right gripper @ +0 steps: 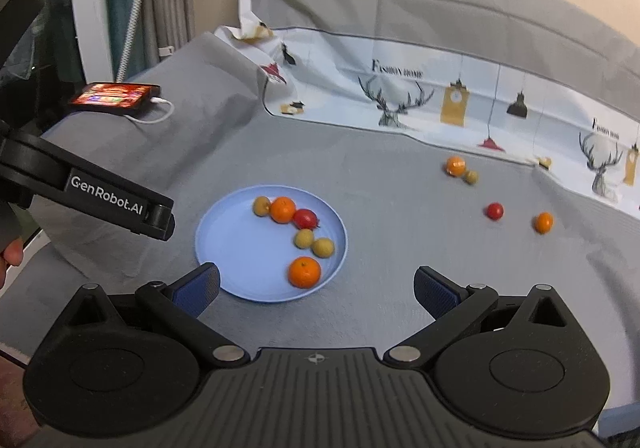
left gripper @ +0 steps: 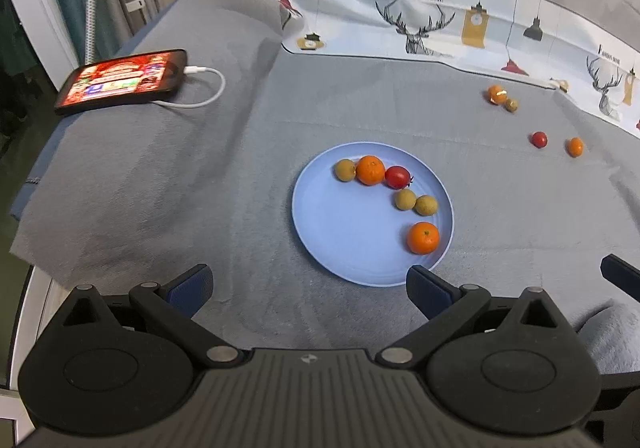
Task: Organize fruits
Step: 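Lift both open tools away from the plate toward the remaining fruits, then grasp a mandarin with the right tool while the left grasps another mandarin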
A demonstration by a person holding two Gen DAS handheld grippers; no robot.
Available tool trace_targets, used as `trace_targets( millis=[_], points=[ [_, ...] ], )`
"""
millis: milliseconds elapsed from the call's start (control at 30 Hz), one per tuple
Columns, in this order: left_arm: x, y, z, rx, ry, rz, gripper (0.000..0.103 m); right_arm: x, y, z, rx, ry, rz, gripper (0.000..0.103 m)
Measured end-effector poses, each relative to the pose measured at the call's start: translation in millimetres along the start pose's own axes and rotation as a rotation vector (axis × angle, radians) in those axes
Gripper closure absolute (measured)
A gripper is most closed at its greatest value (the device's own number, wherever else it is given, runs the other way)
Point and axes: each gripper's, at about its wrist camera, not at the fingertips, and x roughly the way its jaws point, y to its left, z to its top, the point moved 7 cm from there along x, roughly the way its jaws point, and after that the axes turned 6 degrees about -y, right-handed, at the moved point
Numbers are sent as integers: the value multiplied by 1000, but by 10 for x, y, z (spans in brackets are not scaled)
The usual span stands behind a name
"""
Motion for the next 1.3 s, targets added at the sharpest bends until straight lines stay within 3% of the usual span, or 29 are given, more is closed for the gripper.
trace_targets(
  millis=[300, 567, 833, 967, 1200, 1300],
  points=[
    [383, -451, 243, 59, 59, -27, 0, 316, -470, -129, 116, 54, -59, 1],
    [855, -1242, 803, 131, 74, -92, 0, 704, -1404, -225, 233, 51, -229, 1],
    [1963, -2349, 1623, 322, 42, -146, 0, 1345, -2835, -297, 360, 6, -492, 1],
    [2595, -2874, 1893, 425, 16, -174, 0, 1887, -3441, -360, 402, 41, -538, 1],
    [3469, -3393, 2095, 536, 64, -207, 0, 2666, -3988, -515, 452, 84, -565, 0],
    [3628, -3539, 2177, 585, 53, -237, 0, 2780, -4039, -486, 397, -6, -605, 1]
  ],
)
